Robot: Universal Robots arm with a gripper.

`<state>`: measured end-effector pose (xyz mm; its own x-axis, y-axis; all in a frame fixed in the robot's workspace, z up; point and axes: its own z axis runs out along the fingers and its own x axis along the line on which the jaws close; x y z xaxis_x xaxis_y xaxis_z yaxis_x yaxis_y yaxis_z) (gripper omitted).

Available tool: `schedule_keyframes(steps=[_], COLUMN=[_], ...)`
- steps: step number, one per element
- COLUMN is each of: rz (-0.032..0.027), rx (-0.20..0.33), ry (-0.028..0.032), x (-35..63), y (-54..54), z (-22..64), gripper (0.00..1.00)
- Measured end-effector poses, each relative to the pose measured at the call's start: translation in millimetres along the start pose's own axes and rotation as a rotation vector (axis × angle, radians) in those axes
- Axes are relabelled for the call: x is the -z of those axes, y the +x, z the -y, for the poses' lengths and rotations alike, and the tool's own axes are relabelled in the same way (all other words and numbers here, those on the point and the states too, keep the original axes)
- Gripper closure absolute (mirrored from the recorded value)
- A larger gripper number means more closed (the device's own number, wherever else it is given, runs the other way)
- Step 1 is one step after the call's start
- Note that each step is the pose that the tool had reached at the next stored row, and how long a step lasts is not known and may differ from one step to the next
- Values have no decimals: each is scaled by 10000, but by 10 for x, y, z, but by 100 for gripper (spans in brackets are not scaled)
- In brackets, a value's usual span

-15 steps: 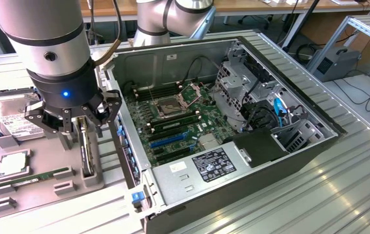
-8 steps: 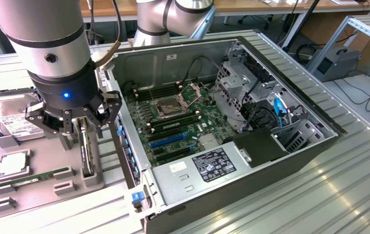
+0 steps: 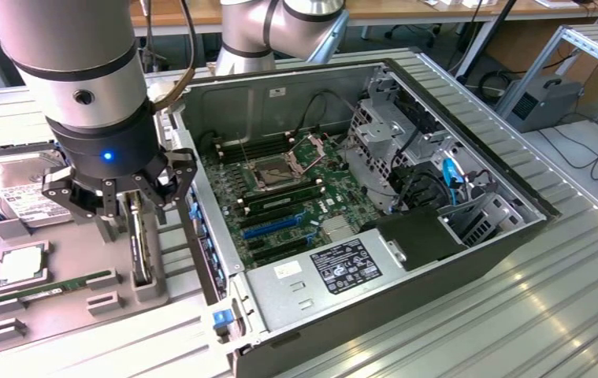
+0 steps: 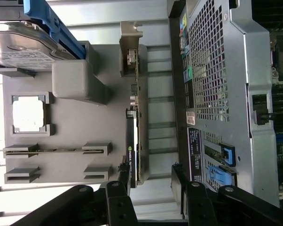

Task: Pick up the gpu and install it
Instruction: 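Pick up the gpu and move the gpu toward the slot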

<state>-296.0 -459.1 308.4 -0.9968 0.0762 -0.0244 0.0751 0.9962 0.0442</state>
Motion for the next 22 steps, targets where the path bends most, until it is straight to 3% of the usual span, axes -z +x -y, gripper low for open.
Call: schedule_keyframes(steps=[22], rz=[0], rx=[0], ry=[0], x=[-71], y=[2], z=[3], gripper=[52])
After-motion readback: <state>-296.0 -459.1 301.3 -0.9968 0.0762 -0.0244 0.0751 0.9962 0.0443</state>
